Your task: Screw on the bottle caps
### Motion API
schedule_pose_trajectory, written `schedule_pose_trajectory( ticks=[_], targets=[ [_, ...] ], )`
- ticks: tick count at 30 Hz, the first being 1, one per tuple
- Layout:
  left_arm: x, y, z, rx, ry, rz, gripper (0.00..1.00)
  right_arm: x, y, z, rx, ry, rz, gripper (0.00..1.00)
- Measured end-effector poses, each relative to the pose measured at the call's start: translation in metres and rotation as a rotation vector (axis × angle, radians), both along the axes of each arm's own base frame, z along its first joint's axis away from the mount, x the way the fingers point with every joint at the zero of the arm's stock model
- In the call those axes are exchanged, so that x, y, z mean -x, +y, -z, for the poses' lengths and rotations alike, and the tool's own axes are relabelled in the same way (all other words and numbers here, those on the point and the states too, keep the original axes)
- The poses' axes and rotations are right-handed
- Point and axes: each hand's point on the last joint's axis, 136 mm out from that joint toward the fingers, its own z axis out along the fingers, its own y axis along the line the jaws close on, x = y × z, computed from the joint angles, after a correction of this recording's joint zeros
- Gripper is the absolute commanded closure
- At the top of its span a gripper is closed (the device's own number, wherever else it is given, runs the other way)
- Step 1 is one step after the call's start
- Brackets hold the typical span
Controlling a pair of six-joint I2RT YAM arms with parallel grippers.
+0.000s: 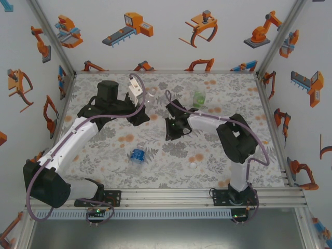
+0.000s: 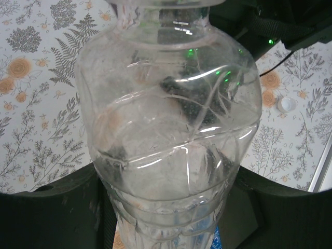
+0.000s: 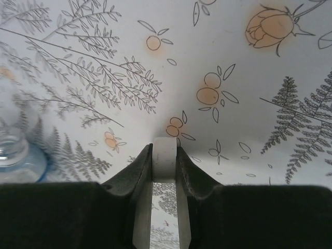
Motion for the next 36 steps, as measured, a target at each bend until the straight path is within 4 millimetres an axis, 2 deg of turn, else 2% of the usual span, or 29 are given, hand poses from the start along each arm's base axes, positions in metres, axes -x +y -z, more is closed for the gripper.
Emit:
schedule_pose_trajectory(
  ticks=[4, 7, 15, 20, 25, 28, 31, 36],
  targets=[
    [0.001, -0.001, 0.0, 0.0, 0.0, 0.005, 0.92, -0.007, -0.013, 0.001, -0.164, 0.058, 0.093, 0.71],
    [0.001, -0.002, 0.0, 0.0, 0.0, 0.005, 0.92, -0.009, -0.028, -0.001, -0.203, 0.069, 0.148, 0.65],
    [0.002, -0.002, 0.0, 0.0, 0.0, 0.008, 0.92, 0.005, -0.068, -0.002, -0.049, 0.067, 0.209, 0.57],
    [0.003, -0.003, 0.0, 0.0, 0.0, 0.011, 0.92, 0.002, -0.083, -0.014, 0.069, 0.02, 0.218, 0.55],
    [0.003, -0.003, 0.0, -0.001, -0.001, 0.01, 0.92, -0.009, -0.066, -0.045, 0.137, -0.115, 0.157, 0.53],
    [0.003, -0.004, 0.0, -0.001, -0.001, 0.011, 0.93, -0.01, -0.052, -0.054, 0.171, -0.174, 0.109, 0.53],
    [0.004, -0.005, 0.0, -0.005, -0.003, 0.013, 0.93, -0.014, -0.04, -0.054, 0.211, -0.207, 0.076, 0.53],
    [0.008, -0.009, 0.002, -0.014, -0.01, 0.03, 0.93, -0.019, -0.029, -0.038, 0.26, -0.204, 0.049, 0.53]
  ],
)
